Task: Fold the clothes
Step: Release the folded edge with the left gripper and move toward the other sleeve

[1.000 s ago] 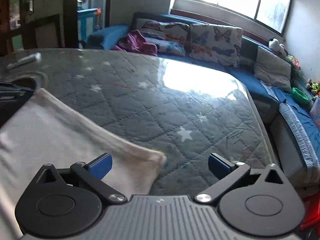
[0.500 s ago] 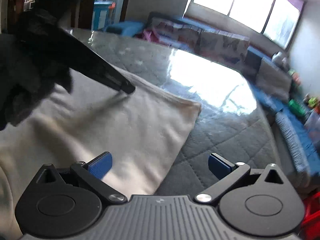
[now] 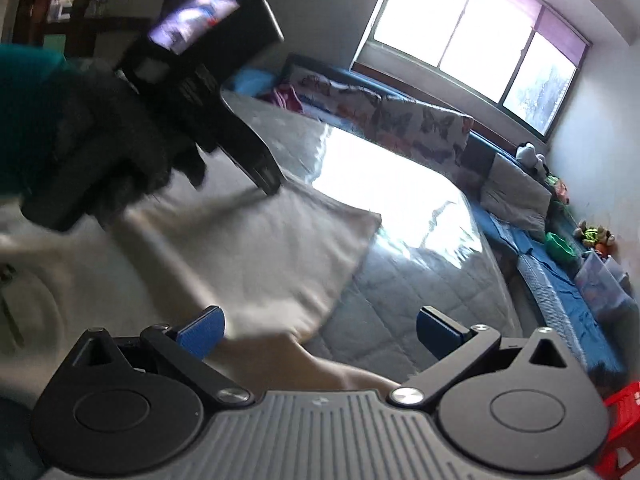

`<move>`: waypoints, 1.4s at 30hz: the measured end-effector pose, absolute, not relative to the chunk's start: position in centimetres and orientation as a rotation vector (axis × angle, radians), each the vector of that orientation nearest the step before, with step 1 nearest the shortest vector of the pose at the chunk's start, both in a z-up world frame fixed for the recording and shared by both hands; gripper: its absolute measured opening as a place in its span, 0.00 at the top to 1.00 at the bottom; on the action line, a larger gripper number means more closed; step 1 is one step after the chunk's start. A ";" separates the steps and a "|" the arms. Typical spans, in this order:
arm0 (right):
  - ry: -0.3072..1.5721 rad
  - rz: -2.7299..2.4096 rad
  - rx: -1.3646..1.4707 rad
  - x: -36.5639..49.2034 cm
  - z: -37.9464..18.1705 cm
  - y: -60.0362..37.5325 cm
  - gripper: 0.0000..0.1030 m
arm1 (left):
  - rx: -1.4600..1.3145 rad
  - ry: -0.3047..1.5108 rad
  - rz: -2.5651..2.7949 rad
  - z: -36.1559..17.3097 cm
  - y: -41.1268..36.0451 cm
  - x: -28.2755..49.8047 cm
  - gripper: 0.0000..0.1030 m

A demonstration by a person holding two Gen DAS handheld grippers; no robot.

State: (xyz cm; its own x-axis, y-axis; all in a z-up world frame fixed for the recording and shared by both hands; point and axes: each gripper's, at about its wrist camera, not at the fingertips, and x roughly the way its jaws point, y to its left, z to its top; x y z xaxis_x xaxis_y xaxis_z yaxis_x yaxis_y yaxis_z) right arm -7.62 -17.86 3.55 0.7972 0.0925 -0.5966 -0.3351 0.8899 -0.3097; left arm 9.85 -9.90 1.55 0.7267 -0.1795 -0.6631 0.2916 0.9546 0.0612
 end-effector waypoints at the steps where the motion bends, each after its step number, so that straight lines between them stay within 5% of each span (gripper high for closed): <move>1: 0.611 0.249 -0.415 -7.6 3.5 -17.5 0.00 | 0.166 0.713 -0.259 1.6 -9.9 9.9 0.91; 14: 0.682 0.239 -0.318 -12.1 2.2 -19.4 0.00 | 0.156 0.683 -0.223 1.2 -9.9 9.9 0.82; 20: 0.690 0.251 -0.289 -13.3 3.1 -20.1 0.00 | 0.145 0.671 -0.196 1.1 -9.3 10.0 0.62; 30: 0.689 0.193 -0.136 -12.0 3.7 -23.6 0.00 | 0.105 0.697 -0.261 2.4 -8.6 6.0 0.60; 37: 0.692 0.114 -0.013 -11.4 3.9 -27.6 0.00 | 0.125 0.690 -0.386 3.3 -9.7 0.4 0.18; 42: 0.686 0.030 0.024 -9.7 3.5 -30.8 0.00 | 0.132 0.661 -0.449 4.1 -10.0 -3.0 0.15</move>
